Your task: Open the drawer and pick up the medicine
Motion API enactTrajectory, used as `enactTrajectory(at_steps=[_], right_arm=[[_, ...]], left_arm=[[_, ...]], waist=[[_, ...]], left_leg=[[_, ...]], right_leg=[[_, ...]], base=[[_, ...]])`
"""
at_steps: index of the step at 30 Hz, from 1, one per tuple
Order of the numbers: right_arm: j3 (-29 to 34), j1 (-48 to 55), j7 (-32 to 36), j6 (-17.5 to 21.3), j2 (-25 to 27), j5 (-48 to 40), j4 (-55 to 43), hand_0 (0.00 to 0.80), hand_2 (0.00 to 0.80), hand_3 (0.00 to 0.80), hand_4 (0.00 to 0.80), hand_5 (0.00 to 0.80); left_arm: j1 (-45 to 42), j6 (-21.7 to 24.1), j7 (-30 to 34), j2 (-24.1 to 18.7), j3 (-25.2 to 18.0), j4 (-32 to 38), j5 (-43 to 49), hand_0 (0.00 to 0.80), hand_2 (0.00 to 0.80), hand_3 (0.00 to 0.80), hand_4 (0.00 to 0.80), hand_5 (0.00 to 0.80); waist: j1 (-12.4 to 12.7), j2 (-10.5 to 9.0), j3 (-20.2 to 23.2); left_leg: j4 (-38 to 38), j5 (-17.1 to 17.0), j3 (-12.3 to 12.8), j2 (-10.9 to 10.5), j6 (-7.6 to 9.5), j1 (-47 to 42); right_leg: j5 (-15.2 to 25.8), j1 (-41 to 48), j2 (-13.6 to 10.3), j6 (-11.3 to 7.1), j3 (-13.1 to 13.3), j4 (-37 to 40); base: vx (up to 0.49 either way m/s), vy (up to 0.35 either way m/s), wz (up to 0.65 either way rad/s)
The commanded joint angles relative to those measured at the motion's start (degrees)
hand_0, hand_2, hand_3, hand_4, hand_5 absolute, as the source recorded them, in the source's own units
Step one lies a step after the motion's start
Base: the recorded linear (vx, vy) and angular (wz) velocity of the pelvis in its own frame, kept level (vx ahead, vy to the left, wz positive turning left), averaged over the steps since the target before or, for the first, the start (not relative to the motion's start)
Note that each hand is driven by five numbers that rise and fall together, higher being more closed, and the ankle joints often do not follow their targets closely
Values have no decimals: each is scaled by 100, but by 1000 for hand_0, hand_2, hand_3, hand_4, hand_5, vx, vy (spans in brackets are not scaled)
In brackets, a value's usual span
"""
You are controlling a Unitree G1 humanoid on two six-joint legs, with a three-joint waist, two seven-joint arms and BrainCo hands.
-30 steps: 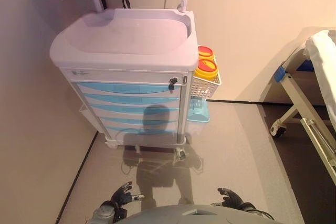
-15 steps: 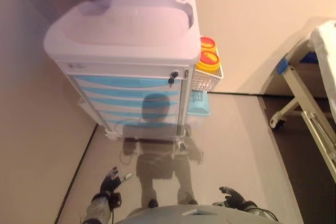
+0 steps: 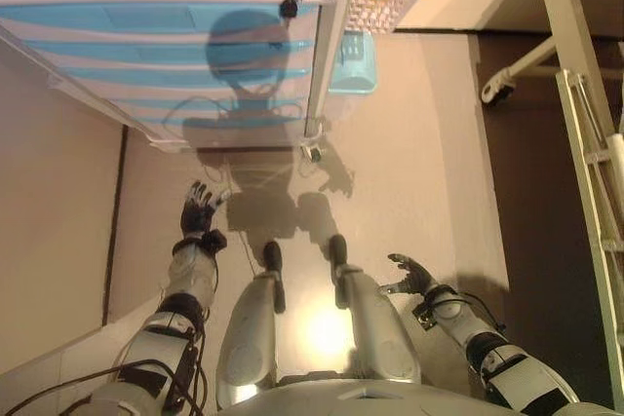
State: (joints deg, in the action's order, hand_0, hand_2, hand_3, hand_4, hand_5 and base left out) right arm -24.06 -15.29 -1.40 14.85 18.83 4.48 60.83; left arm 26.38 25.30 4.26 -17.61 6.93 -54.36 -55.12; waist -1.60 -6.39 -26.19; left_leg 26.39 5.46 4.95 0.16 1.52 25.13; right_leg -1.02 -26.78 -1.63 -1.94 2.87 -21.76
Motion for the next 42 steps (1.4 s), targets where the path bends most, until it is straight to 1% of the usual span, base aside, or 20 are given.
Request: enactTrajectory(at_steps=[1, 5, 9, 14, 19, 21, 24, 25, 26, 28, 30, 31, 32, 33, 35, 37, 38, 39, 41, 42], right_arm=[[-451, 530, -162, 47, 79, -126, -496, 0, 0, 0, 0, 0], [-555, 639, -264, 47, 50, -223, -644, 0, 0, 0, 0, 0], [-664, 739, -347, 14, 14, -200, -721, 0, 0, 0, 0, 0], [-776, 834, -411, 115, 21, -176, -685, 0, 0, 0, 0, 0], [-927, 913, -496, 220, 53, -211, -652, 0, 0, 0, 0, 0], [-972, 931, -521, 238, 49, -235, -623, 0, 0, 0, 0, 0], [-1049, 943, -535, 217, 68, -231, -628, 0, 0, 0, 0, 0], [-1063, 942, -529, 212, 71, -224, -629, 0, 0, 0, 0, 0], [-1078, 940, -522, 213, 77, -214, -633, 0, 0, 0, 0, 0], [-1065, 927, -471, 219, 102, -145, -639, 0, 0, 0, 0, 0], [-1055, 934, -470, 190, 121, -141, -651, 0, 0, 0, 0, 0], [-1040, 937, -465, 167, 126, -112, -651, 0, 0, 0, 0, 0], [-1026, 938, -463, 140, 134, -87, -654, 0, 0, 0, 0, 0], [-1012, 937, -438, 104, 147, -67, -670, 0, 0, 0, 0, 0], [-975, 941, -370, 33, 173, -25, -718, 0, 0, 0, 0, 0], [-948, 940, -315, -35, 203, 5, -768, 0, 0, 0, 0, 0], [-949, 942, -315, -36, 205, 4, -770, 0, 0, 0, 0, 0], [-923, 940, -275, -111, 207, 69, -816, 0, 0, 0, 0, 0], [-881, 938, -264, -160, 212, 137, -838, 0, 0, 0, 0, 0], [-834, 941, -264, -186, 206, 203, -849, 0, 0, 0, 0, 0]], left_arm=[[270, 119, 552, -546, -116, 598, -1137, 0, 0, 0, 0, 0], [1014, -11, 1061, -982, -273, 620, -1956, 0, 0, 0, 0, 0], [1727, 38, 1356, -1287, -267, 682, -2382, 0, 0, 0, 0, 0], [2576, 113, 1562, -1663, -122, 631, -2794, 0, 0, 0, 0, 0], [3404, 131, 1636, -2003, 157, 603, -3146, 0, 0, 0, 0, 0], [3629, 84, 1844, -2090, 238, 570, -3362, 0, 0, 0, 0, 0], [3955, -38, 2420, -2202, 361, 653, -3826, 0, 0, 0, 0, 0], [4038, -103, 2723, -2214, 409, 738, -4013, 0, 0, 0, 0, 0], [4094, -199, 3087, -2204, 440, 901, -4145, 0, 0, 0, 0, 0], [4093, -383, 3579, -2145, 468, 1310, -4215, 0, 0, 0, 0, 0], [4011, -432, 3855, -2075, 507, 1744, -4220, 0, 0, 0, 0, 0], [3982, -431, 4116, -2041, 525, 1975, -4268, 0, 0, 0, 0, 0], [3949, -464, 4394, -2019, 521, 2140, -4291, 104, 104, 104, 104, 104], [3909, -440, 4658, -2000, 527, 2315, -4393, 389, 389, 389, 389, 389], [3789, -459, 5003, -1978, 519, 2620, -4547, 800, 800, 800, 800, 800], [3629, -419, 5218, -1960, 494, 2806, -4684, 800, 800, 800, 800, 800], [3626, -419, 5221, -1960, 492, 2806, -4686, 800, 800, 800, 800, 800], [3436, -401, 5328, -1959, 418, 2793, -4877, 800, 800, 800, 800, 800], [3201, -480, 5444, -1936, 287, 2740, -5065, 800, 800, 800, 800, 800], [2882, -481, 5516, -1896, 116, 2696, -5283, 800, 800, 800, 800, 800]], waist=[[-111, -179, 240], [-222, -369, 146], [-331, -488, 71], [-454, -561, 36], [-541, -629, 17], [-553, -649, 16], [-569, -677, 21], [-565, -687, 23], [-556, -688, 20], [-531, -677, 13], [-504, -651, 23], [-489, -629, 28], [-470, -608, 30], [-452, -582, 40], [-411, -541, 63], [-368, -486, 95], [-370, -487, 91], [-318, -416, 157], [-282, -363, 189], [-223, -307, 241]], left_leg=[[827, 875, -15, -171, 368, 458], [1029, 1003, -26, -105, 384, 670], [1159, 1097, -11, -79, 387, 802], [1292, 1202, 20, -67, 388, 867], [1418, 1304, 27, -82, 396, 889], [1466, 1342, 11, -92, 408, 886], [1481, 1391, -12, -121, 429, 852], [1456, 1397, -22, -133, 435, 826], [1424, 1395, -34, -143, 435, 806], [1348, 1384, -41, -158, 437, 743], [1248, 1360, -56, -182, 438, 654], [1189, 1353, -71, -203, 444, 586], [1137, 1340, -83, -223, 449, 527], [1067, 1314, -101, -243, 449, 459], [932, 1261, -140, -283, 436, 329], [750, 1185, -173, -323, 423, 163], [740, 1180, -173, -326, 423, 151], [580, 1105, -210, -351, 408, 18], [420, 1018, -241, -368, 372, -121], [249, 937, -271, -372, 340, -254]], right_leg=[[-95, -223, -2, -17, -61, -243], [-41, -380, 126, -16, 0, -262], [25, -433, 178, -27, 55, -170], [60, -419, 195, -22, 98, -77], [69, -348, 198, -12, 127, -2], [65, -316, 204, -8, 137, 3], [55, -241, 225, -1, 173, 43], [54, -206, 232, -3, 185, 76], [51, -179, 240, -3, 193, 97], [31, -120, 249, 10, 201, 129], [8, -53, 244, 16, 216, 151], [-11, 1, 238, 19, 227, 161], [-28, 45, 234, 24, 229, 165], [-41, 102, 226, 29, 231, 180], [-65, 221, 195, 31, 228, 225], [-94, 357, 159, 33, 218, 279], [-93, 367, 155, 33, 217, 283], [-132, 488, 124, 44, 202, 336], [-160, 615, 86, 59, 162, 395], [-197, 741, 57, 69, 123, 460]], base=[[-9, -86, -24], [-10, -78, -6], [0, -47, -8], [16, -23, -9], [38, -31, -2], [51, -30, 0], [43, -26, 2], [24, -25, 4], [0, 0, 0], [0, 0, 0], [9, 1, 2], [22, 4, 5], [29, 4, 5], [33, 0, 4], [16, -2, 2], [0, 0, 0], [4, 4, 3], [0, 0, 0], [-8, 0, 7], [-11, -7, 10]])
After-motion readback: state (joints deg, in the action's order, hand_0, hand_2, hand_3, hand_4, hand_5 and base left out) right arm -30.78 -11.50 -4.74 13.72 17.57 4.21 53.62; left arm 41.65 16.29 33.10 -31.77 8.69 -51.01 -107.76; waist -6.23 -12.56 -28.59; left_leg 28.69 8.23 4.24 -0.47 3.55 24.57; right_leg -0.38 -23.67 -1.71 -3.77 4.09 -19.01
